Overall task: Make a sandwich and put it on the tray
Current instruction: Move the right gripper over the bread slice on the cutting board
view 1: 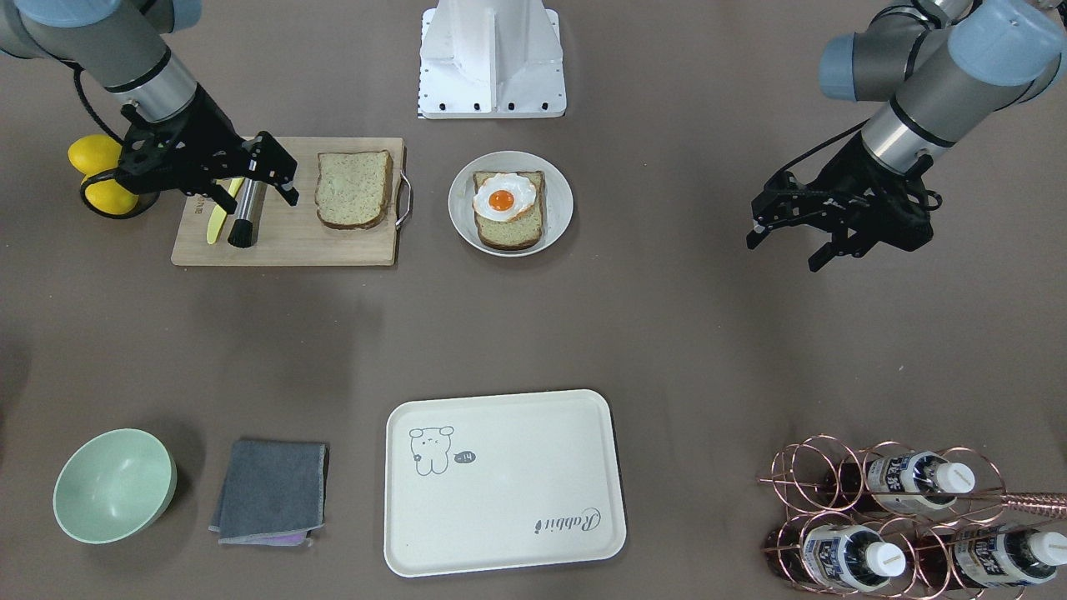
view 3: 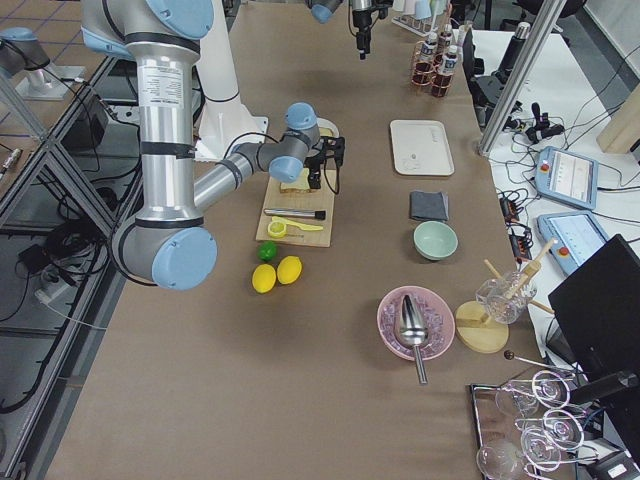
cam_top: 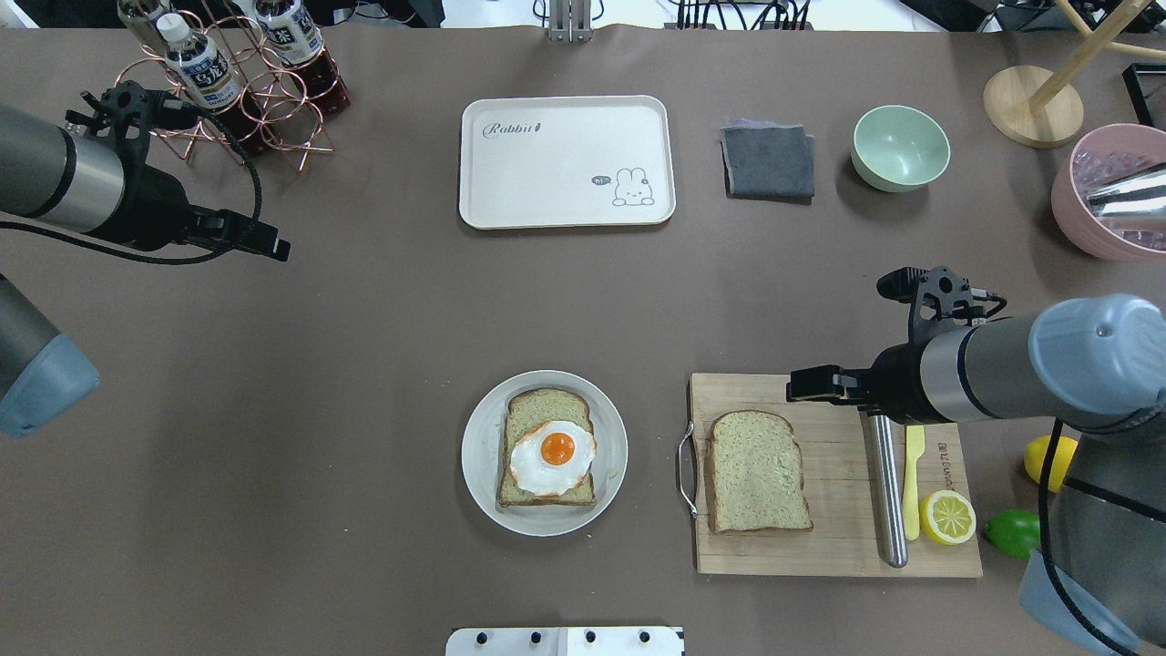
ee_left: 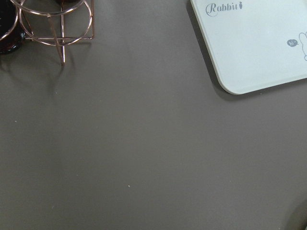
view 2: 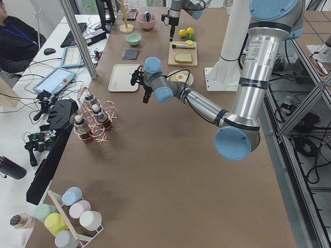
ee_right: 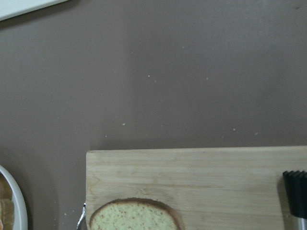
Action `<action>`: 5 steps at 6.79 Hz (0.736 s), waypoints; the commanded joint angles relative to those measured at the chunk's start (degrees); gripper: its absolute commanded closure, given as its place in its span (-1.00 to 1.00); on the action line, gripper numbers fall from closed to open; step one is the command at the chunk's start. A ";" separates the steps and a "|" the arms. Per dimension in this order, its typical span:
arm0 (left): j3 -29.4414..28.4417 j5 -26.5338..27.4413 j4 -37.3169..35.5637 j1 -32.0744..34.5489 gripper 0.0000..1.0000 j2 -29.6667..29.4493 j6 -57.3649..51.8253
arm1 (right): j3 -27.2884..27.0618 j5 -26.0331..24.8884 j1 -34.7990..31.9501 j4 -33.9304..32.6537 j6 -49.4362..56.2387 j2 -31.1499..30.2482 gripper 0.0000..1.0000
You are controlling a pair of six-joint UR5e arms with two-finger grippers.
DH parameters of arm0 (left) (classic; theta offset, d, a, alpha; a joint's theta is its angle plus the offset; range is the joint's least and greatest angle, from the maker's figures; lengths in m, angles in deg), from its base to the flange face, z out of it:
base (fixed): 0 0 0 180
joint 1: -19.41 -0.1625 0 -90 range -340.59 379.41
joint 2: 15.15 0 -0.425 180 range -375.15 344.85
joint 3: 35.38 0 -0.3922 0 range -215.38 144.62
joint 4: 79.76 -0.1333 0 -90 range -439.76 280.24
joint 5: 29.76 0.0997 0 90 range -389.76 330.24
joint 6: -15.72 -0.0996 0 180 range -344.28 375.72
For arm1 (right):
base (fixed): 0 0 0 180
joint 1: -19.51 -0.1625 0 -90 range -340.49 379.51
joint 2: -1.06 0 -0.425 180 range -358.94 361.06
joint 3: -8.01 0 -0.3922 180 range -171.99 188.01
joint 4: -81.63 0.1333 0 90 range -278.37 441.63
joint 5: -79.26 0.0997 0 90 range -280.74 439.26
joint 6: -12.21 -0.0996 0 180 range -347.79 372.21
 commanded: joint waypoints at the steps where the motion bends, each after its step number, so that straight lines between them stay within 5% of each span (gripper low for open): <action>1: 0.03 0.69 0.00 -0.33 -0.95 -0.14 0.17 | 0.81 -5.94 5.50 2.41 -2.42 -1.37 -0.93; 5: 0.47 0.69 0.61 -0.33 -0.95 -0.05 0.17 | 1.77 -9.91 9.12 2.41 -2.42 -2.25 -0.55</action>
